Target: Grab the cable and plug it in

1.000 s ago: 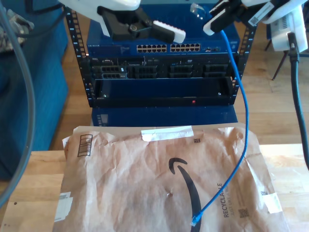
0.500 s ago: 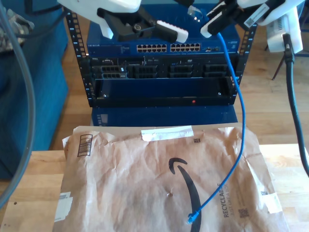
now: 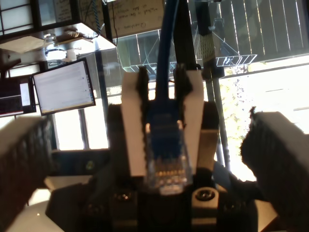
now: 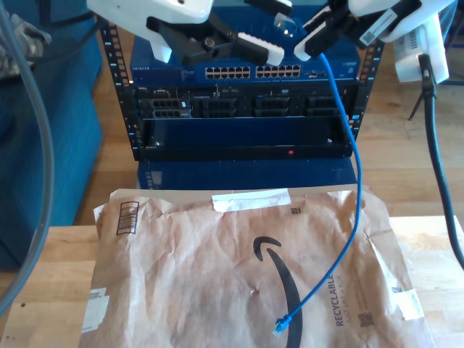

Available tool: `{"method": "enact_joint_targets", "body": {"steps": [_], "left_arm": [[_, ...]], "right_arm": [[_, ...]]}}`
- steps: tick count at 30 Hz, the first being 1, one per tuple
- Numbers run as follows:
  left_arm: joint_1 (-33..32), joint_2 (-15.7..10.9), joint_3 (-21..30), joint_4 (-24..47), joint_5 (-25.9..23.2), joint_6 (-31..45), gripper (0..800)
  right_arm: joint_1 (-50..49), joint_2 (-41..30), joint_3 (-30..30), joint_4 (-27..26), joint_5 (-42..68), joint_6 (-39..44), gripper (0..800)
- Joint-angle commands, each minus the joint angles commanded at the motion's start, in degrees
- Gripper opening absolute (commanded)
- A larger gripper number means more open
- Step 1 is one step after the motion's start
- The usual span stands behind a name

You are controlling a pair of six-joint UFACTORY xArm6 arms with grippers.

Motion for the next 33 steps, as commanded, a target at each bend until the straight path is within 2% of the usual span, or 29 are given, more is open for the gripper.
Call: {"method": "enact_joint_targets", "body": {"steps": [4, 8, 18, 25, 33], "left_arm": [[0.1, 0.1, 0.1, -0.1, -0.1, 0.0, 462], [0.1, 0.1, 0.1, -0.1, -0.1, 0.0, 447], [0.2, -0.1, 0.4, -0.1, -0.1, 0.0, 271], [0.3, -0.3, 1.3, -0.1, -0.1, 0.0, 228], [0.4, -0.3, 1.3, -0.3, -0.1, 0.0, 224]], "right_arm": [[0.0, 0.0, 0.7, 0.0, 0.0, 0.0, 8], [0.2, 0.1, 1.0, 0.1, -0.1, 0.0, 8], [0.2, 0.2, 0.9, 0.1, -0.3, 0.0, 8], [0.2, 0.3, 0.8, 0.2, -0.4, 0.0, 8], [0.2, 0.6, 0.9, 0.1, -0.4, 0.0, 8]]}}
